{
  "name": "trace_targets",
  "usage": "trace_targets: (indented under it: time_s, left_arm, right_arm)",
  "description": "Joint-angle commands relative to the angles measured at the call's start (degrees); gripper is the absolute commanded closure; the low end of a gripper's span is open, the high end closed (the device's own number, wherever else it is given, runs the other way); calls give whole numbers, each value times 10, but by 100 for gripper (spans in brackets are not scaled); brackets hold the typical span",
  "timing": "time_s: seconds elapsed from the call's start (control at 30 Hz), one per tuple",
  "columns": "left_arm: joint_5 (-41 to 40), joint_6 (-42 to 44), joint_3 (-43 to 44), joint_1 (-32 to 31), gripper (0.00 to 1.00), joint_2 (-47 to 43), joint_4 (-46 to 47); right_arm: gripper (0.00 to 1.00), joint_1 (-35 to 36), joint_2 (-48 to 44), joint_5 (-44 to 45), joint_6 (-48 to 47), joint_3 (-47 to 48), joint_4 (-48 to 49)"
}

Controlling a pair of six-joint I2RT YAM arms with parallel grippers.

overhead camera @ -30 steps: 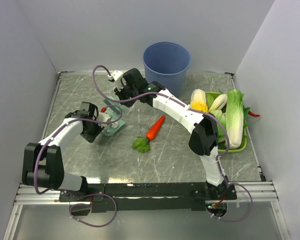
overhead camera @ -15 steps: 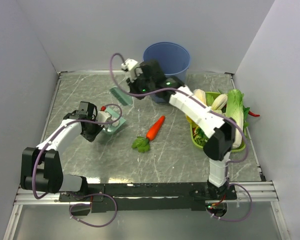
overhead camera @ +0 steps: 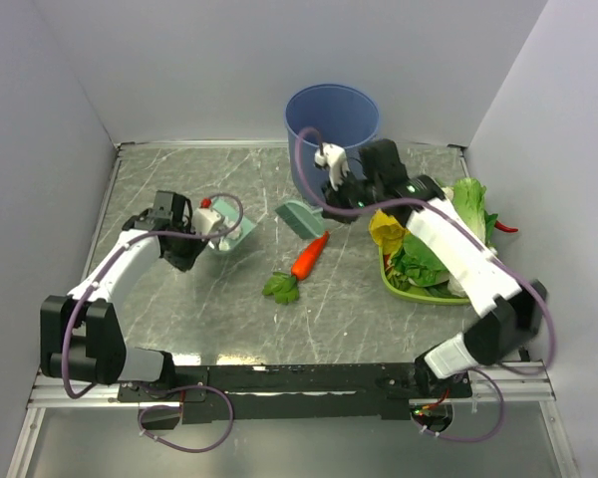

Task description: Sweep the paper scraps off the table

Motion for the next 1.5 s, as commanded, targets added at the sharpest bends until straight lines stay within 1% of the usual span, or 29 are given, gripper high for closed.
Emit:
trace_targets:
  time_s: [0.0,0.03,0.1,0.13,0.17,0.2,0.27,0.3,0.37,0.4,0.47,0.5,0.57,0.6,0.67,0.7,0.77,0.9,1.1,1.17,1.27,1.37,1.43,1.47]
  left_arm:
    - [37,-28,89,2,99,22,-6]
    - [39,-34,122,2,99,29,-13]
    - [48,-51,157,2,99,51,-25]
    - [51,-58,194,2,99,59,-35]
    - [57,-68,212,2,99,68,-40]
    - [59,-72,248,1,99,87,-44]
    - [59,-87,282,1,99,105,-50]
    - [49,-91,314,1,99,125,-50]
    - [48,-95,348,1,99,145,-59]
    - [44,-97,378,1,99,166,-60]
    - [41,-107,409,1,99,186,-62]
    - [41,-113,442,1,99,205,-65]
    - [43,-133,479,1,99,227,-72]
    - [41,-142,518,1,99,250,-78]
    - [44,-167,562,1,99,275,-85]
    - [44,-177,609,1,99,300,-90]
    - [40,-195,662,-3,99,329,-89]
    - [17,-187,725,-18,99,369,-70]
    - [-7,-206,826,-23,99,427,-36]
    - [-38,-211,853,-26,99,444,-14]
    - [-43,-211,878,-28,99,466,14]
    - [-82,-207,898,-34,99,489,43]
    - [-91,-193,913,-40,99,507,56]
    - [-98,-182,916,-43,99,511,78]
  right_arm:
    - [100,2,-146,-8,-66,-73,-11]
    - [100,1,-164,2,-69,-91,-21]
    - [100,-2,-208,32,-67,-143,-25]
    - [100,-8,-221,35,-66,-160,-27]
    - [100,-9,-244,36,-66,-190,-39]
    - [100,-11,-253,35,-73,-203,-46]
    - [100,-16,-280,37,-76,-233,-65]
    - [100,-16,-289,43,-72,-244,-67]
    - [100,-18,-314,64,-69,-270,-74]
    - [100,-19,-321,68,-69,-276,-80]
    - [100,-23,-334,81,-73,-288,-92]
    - [100,-23,-340,89,-74,-293,-96]
    - [100,-23,-347,117,-68,-303,-95]
    - [100,-25,-347,121,-65,-307,-97]
    - [100,-26,-347,127,-65,-318,-99]
    - [100,-26,-346,127,-65,-321,-100]
    - [100,-27,-347,123,-62,-327,-96]
    - [100,-27,-330,108,-49,-322,-91]
    - [100,-27,-318,105,-34,-321,-77]
    - [100,-27,-316,104,-31,-321,-78]
    - [100,-27,-313,98,-29,-320,-79]
    - [100,-27,-307,93,-25,-315,-80]
    - [100,-27,-304,91,-23,-312,-80]
    - [100,-27,-301,90,-22,-311,-80]
